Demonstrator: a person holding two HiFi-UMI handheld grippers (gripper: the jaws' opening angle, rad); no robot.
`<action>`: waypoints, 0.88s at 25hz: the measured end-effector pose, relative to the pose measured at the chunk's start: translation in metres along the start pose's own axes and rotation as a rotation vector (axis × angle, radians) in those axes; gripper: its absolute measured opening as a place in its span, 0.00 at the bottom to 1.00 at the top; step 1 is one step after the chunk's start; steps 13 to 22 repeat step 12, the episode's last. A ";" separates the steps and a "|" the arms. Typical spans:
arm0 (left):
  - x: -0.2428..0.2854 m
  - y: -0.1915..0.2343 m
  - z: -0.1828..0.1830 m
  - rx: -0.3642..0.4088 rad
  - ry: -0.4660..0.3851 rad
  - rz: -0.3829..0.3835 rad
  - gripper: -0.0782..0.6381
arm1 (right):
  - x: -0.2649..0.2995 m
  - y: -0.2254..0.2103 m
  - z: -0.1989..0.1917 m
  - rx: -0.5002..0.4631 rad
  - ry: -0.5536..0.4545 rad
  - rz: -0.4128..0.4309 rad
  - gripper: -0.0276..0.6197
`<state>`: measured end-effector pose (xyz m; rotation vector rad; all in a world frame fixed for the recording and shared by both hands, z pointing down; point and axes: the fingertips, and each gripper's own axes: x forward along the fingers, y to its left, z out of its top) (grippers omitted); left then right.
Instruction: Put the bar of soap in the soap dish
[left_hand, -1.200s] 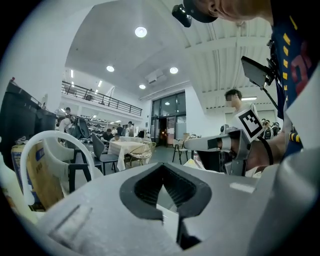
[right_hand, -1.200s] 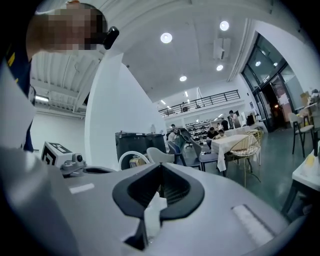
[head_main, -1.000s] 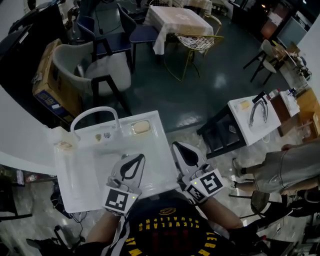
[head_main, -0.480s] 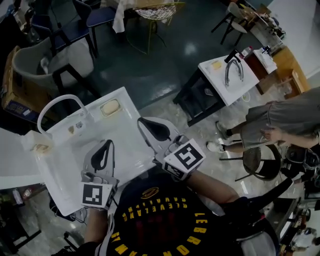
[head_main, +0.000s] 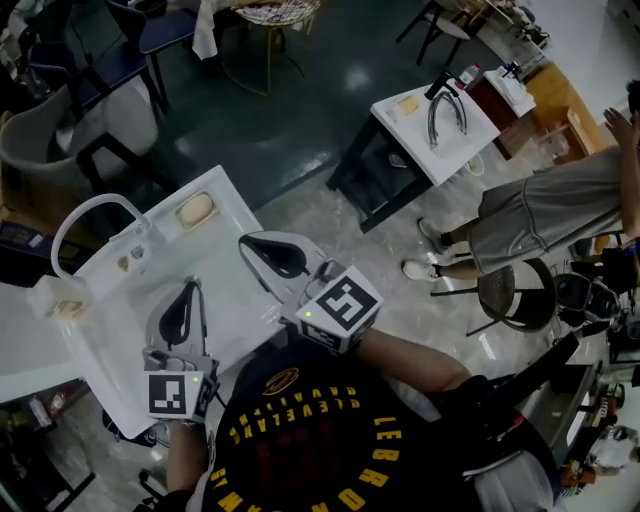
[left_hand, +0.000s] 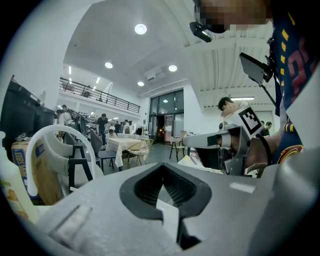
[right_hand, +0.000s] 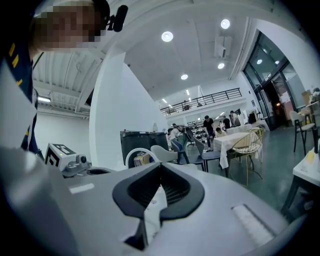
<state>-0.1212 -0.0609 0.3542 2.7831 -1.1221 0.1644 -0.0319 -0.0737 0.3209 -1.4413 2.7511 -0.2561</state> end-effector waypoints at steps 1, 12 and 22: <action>0.000 -0.001 -0.002 0.000 0.003 -0.002 0.11 | 0.000 0.002 -0.002 0.003 -0.001 0.008 0.05; 0.011 -0.023 -0.019 0.003 0.055 -0.045 0.11 | -0.006 0.001 -0.017 0.045 0.031 0.027 0.05; 0.011 -0.023 -0.019 0.003 0.055 -0.045 0.11 | -0.006 0.001 -0.017 0.045 0.031 0.027 0.05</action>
